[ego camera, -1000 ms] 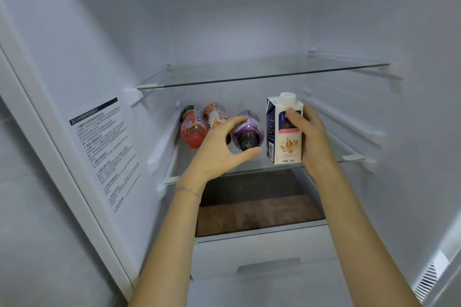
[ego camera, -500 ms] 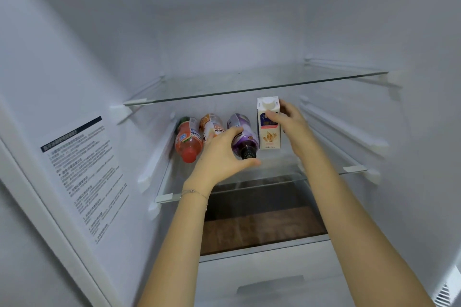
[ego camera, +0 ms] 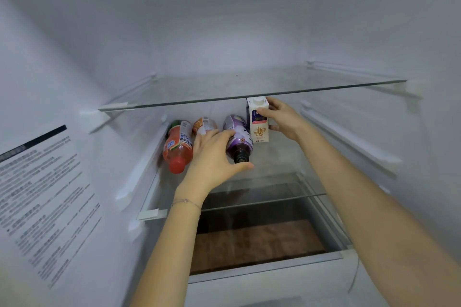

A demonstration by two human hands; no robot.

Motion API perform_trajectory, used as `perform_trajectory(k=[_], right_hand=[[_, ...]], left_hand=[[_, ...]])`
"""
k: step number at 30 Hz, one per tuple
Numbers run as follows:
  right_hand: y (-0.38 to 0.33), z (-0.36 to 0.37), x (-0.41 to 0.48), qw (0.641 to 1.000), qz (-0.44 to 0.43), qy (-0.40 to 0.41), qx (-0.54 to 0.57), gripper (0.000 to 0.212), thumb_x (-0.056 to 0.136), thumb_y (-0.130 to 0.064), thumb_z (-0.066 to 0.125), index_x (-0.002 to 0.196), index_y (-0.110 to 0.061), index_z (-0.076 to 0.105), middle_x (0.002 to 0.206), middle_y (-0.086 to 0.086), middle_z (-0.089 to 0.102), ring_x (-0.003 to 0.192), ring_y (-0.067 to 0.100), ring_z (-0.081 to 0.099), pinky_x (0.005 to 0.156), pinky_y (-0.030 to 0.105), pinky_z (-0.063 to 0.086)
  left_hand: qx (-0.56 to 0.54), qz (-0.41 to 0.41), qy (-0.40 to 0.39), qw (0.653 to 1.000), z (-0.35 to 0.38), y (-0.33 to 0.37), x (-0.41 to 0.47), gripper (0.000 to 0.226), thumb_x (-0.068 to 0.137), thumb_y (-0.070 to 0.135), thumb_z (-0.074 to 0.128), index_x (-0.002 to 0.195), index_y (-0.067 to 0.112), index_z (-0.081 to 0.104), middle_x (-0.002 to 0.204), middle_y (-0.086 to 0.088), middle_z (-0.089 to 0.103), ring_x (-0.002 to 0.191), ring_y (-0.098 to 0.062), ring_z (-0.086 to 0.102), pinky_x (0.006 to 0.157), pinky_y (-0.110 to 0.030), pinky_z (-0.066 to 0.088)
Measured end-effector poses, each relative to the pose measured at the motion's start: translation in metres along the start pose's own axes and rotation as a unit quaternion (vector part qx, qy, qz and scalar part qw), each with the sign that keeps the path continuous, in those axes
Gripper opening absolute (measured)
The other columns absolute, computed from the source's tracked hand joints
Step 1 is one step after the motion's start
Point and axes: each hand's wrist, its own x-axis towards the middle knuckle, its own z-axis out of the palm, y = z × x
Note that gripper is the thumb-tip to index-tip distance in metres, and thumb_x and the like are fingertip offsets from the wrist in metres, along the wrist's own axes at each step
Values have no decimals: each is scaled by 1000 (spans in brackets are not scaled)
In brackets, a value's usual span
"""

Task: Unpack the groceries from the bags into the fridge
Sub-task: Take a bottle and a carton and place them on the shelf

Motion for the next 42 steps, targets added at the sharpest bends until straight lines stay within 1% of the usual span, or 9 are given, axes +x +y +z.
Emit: perform_trajectory(k=[4, 8, 14, 18, 23, 29, 31, 35, 42], right_hand=[[3, 1, 14, 1000, -11, 17, -10, 44, 94, -8, 57, 137, -15, 47, 125, 0, 59, 92, 9, 62, 83, 33, 53], [8, 0, 24, 999, -15, 20, -23, 42, 94, -6, 58, 134, -13, 49, 116, 0, 61, 92, 11, 63, 90, 41, 52], [22, -5, 29, 996, -20, 31, -85, 67, 81, 5, 70, 139, -3, 39, 123, 10, 54, 109, 22, 57, 89, 34, 50], [21, -4, 28, 986, -36, 51, -152, 66, 81, -4, 74, 137, -7, 41, 125, 7, 52, 112, 21, 54, 87, 36, 50], [17, 5, 25, 969, -59, 85, -225, 64, 81, -10, 74, 137, -8, 42, 134, 10, 53, 119, 25, 53, 97, 47, 49], [18, 14, 12, 956, -9, 117, -268, 74, 83, -16, 72, 143, -4, 31, 136, 15, 52, 120, 26, 54, 88, 29, 42], [19, 19, 4, 950, -4, 128, -283, 84, 83, -26, 72, 148, -7, 24, 142, 16, 45, 127, 28, 48, 96, 32, 41], [13, 25, -27, 875, -9, 148, -460, 96, 81, -58, 62, 153, -20, 11, 149, 16, 34, 135, 36, 35, 106, 52, 35], [2, 26, -118, 785, -24, 145, -602, 84, 86, -66, 48, 153, -33, 10, 158, 4, 20, 144, 29, 19, 111, 53, 20]], left_hand=[[24, 1, -6, 1000, -2, 3, 1, 86, 75, 62, 70, 145, 25, 35, 145, 0, 39, 137, -21, 27, 118, -42, 16], [24, 2, -12, 1000, -2, 2, 3, 86, 74, 60, 71, 143, 24, 36, 142, 0, 41, 135, -20, 27, 117, -42, 17], [15, 11, 10, 1000, 3, -3, 4, 87, 72, 64, 70, 143, 25, 38, 142, 1, 43, 135, -18, 30, 119, -41, 14], [35, 27, 13, 999, 0, -4, -2, 86, 78, 69, 60, 147, 26, 33, 154, 4, 34, 147, -16, 17, 120, -42, 2], [39, 47, 106, 993, -13, -1, -21, 74, 85, 72, 45, 146, 31, 37, 153, 9, 36, 147, -12, 17, 122, -46, 4], [49, 36, 84, 995, -16, -5, -36, 69, 87, 71, 43, 146, 35, 34, 153, 10, 35, 147, -13, 15, 120, -48, 3], [42, 29, 82, 995, -18, -6, -40, 71, 87, 71, 42, 147, 36, 32, 155, 9, 32, 148, -14, 13, 119, -48, 4], [51, 31, 90, 994, -18, -4, -45, 72, 87, 73, 39, 148, 36, 31, 157, 7, 29, 149, -18, 8, 119, -50, 3], [42, 43, 69, 996, -10, 1, -52, 75, 86, 75, 28, 150, 35, 28, 161, 2, 20, 150, -22, 0, 119, -52, -1]])
